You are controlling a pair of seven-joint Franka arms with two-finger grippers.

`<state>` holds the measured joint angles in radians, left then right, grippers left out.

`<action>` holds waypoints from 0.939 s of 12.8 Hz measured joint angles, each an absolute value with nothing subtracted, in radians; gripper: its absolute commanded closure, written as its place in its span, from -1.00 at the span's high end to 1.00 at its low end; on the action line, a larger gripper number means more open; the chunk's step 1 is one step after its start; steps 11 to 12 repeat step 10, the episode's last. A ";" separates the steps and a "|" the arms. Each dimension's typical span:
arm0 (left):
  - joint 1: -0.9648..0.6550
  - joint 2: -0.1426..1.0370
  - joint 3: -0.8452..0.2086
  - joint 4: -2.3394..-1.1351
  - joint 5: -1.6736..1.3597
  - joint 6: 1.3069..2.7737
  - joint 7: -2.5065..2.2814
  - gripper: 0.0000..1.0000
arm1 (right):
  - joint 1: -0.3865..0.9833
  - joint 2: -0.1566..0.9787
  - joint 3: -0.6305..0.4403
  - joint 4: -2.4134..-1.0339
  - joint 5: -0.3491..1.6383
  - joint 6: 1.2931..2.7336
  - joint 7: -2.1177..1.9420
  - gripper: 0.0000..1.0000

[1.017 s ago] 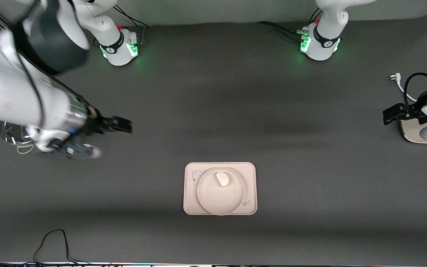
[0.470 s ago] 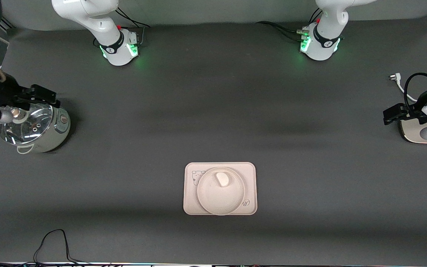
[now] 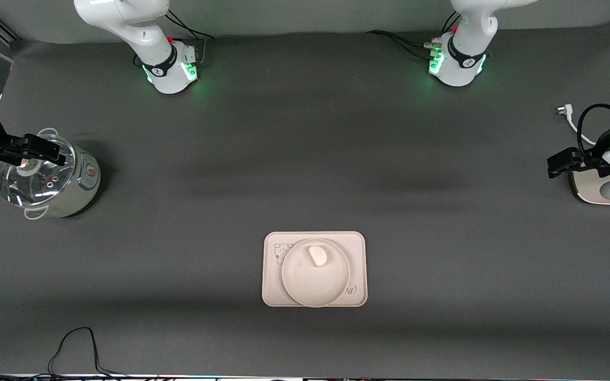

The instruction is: Place bun in plate and plate on tray

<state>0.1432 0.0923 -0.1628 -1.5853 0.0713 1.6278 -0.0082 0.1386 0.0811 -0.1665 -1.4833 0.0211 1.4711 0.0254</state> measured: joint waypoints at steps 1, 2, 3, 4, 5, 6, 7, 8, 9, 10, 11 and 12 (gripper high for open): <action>0.143 0.092 -0.163 -1.585 0.071 1.628 -0.008 1.00 | 0.139 0.081 -0.166 -1.483 0.018 1.471 0.025 1.00; 0.143 0.092 -0.163 -1.585 0.071 1.628 -0.008 1.00 | 0.140 0.081 -0.166 -1.483 0.015 1.471 0.025 1.00; 0.143 0.092 -0.163 -1.585 0.071 1.628 -0.008 1.00 | 0.141 0.081 -0.166 -1.483 0.014 1.471 0.025 1.00; 0.143 0.092 -0.163 -1.585 0.070 1.628 -0.008 1.00 | 0.142 0.081 -0.166 -1.483 0.014 1.471 0.025 1.00; 0.143 0.092 -0.163 -1.585 0.064 1.628 -0.008 1.00 | 0.143 0.081 -0.166 -1.484 0.014 1.471 0.025 1.00; 0.143 0.092 -0.163 -1.585 0.053 1.628 -0.008 1.00 | 0.143 0.081 -0.166 -1.484 0.014 1.471 0.025 1.00; 0.143 0.092 -0.163 -1.585 0.046 1.628 -0.008 1.00 | 0.143 0.081 -0.166 -1.486 0.014 1.471 0.025 1.00; 0.143 0.092 -0.163 -1.585 0.043 1.628 -0.008 1.00 | 0.143 0.081 -0.166 -1.488 0.014 1.471 0.025 1.00; 0.143 0.092 -0.163 -1.585 0.042 1.628 -0.008 1.00 | 0.143 0.081 -0.166 -1.489 0.014 1.471 0.025 1.00; 0.143 0.092 -0.163 -1.585 0.041 1.628 -0.008 1.00 | 0.143 0.081 -0.166 -1.490 0.014 1.471 0.025 1.00; 0.143 0.092 -0.163 -1.585 0.041 1.628 -0.008 1.00 | 0.143 0.081 -0.166 -1.490 0.014 1.471 0.025 1.00; 0.143 0.092 -0.163 -1.585 0.041 1.628 -0.008 1.00 | 0.143 0.081 -0.166 -1.490 0.014 1.471 0.025 1.00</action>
